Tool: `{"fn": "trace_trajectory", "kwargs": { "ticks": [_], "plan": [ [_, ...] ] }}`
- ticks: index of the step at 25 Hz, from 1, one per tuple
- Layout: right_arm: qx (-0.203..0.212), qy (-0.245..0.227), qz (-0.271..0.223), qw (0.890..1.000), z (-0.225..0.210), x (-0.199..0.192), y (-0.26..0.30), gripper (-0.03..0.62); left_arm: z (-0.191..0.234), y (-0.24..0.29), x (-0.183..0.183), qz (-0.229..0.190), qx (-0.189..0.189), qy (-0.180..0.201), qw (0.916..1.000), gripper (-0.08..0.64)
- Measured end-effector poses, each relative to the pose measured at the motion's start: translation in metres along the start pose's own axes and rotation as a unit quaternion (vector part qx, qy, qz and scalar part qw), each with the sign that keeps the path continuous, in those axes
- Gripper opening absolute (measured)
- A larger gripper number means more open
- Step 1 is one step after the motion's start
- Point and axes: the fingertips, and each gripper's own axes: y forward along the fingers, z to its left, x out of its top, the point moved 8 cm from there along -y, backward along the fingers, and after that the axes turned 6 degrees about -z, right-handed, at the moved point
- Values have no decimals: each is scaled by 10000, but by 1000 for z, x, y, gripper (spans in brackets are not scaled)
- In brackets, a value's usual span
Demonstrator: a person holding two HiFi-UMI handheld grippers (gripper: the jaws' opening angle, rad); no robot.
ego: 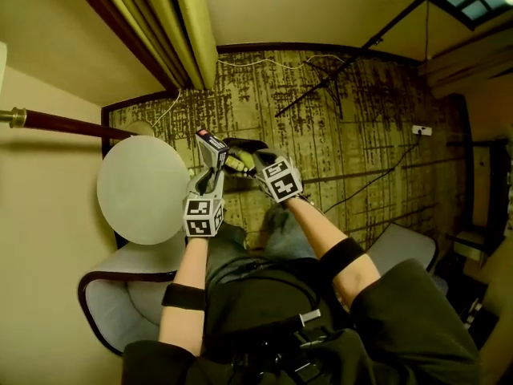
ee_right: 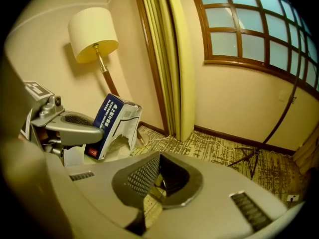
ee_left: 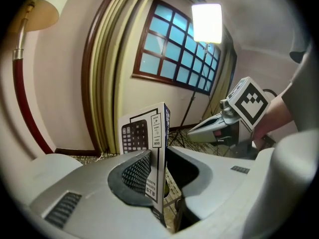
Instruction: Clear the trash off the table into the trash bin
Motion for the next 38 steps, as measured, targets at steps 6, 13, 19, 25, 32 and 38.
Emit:
{"fn": "trace_trajectory", "kwargs": {
  "ticks": [6, 13, 19, 25, 32, 38],
  "plan": [
    [60, 279, 87, 9996, -23, -30, 8, 2, -13, 40, -30, 404, -80, 99, 9991, 101],
    [69, 573, 229, 9981, -49, -90, 59, 2, -9, 104, -96, 1001, -301, 208, 9943, 103],
    [-26, 837, 398, 9957, -77, -147, 107, 2, -5, 172, -157, 1529, -583, 415, 9857, 103],
    [-172, 1043, 530, 9930, -94, -210, 154, 2, 2, 225, -214, 1789, -831, 548, 9788, 103],
    [-222, 1259, 617, 9899, -107, -265, 200, 2, 9, 279, -265, 2143, -1080, 628, 9688, 103],
    [-247, 1348, 676, 9883, -121, -297, 225, 2, 13, 315, -301, 2410, -1244, 778, 9594, 104]
  ]
}}
